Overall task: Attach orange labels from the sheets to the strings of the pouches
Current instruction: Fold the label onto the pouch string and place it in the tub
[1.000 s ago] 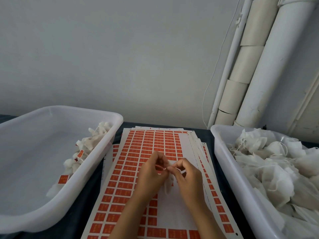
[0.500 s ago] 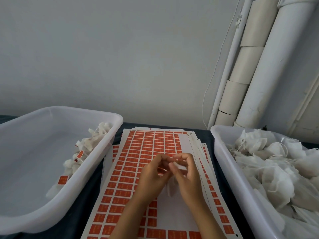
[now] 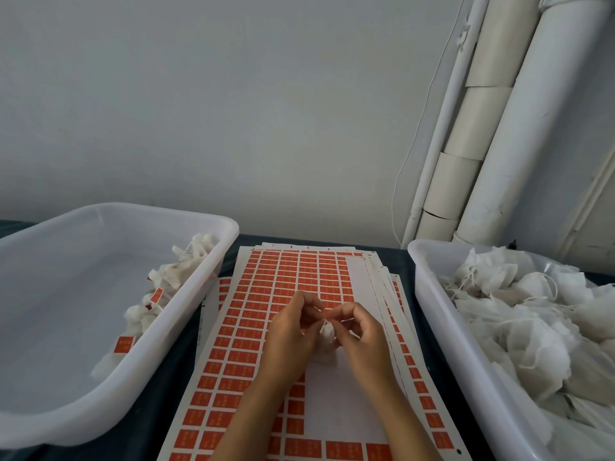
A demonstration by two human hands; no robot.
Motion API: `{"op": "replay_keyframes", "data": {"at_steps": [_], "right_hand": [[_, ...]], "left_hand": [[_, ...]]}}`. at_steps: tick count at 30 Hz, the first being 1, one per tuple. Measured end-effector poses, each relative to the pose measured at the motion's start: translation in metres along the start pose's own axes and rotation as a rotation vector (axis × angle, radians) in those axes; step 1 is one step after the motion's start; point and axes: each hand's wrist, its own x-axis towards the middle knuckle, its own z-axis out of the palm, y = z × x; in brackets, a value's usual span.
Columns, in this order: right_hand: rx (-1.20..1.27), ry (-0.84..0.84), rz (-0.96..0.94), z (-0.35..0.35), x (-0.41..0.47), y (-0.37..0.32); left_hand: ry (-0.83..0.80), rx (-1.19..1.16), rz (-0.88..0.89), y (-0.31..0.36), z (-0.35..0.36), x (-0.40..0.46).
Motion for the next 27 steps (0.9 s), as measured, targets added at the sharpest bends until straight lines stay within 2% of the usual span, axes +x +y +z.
{"op": "replay_keyframes", "data": {"at_steps": [7,14,19,22,24,27], "right_hand": [[-0.055,-0.004,0.048,-0.0015,0.0007,0.0019],[-0.109,0.024,0.011,-0.0054,0.0006,0.0057],[-0.066,0.074,-0.040,-0.0069,0.0002,0.0033],[-0.035,0.095,-0.061,-0.0078,0.0001,0.0024],[-0.049,0.106,-0.086,-0.0071,-0.0009,0.0014],[-0.108,0.136,-0.123,-0.0072,-0.0017,0.0007]], "left_hand": [[0.018,-0.047,-0.035,-0.0015,-0.0012,0.0018],[-0.025,-0.005,-0.044,-0.0050,-0.0022,0.0032],[-0.155,-0.016,-0.012,-0.0041,-0.0008,0.0008],[-0.318,-0.191,-0.055,-0.0053,-0.0021,-0.0034],[-0.400,-0.196,-0.052,-0.0062,-0.0013,-0.0059],[-0.327,-0.096,-0.014,-0.0061,0.0033,-0.0056]]}}
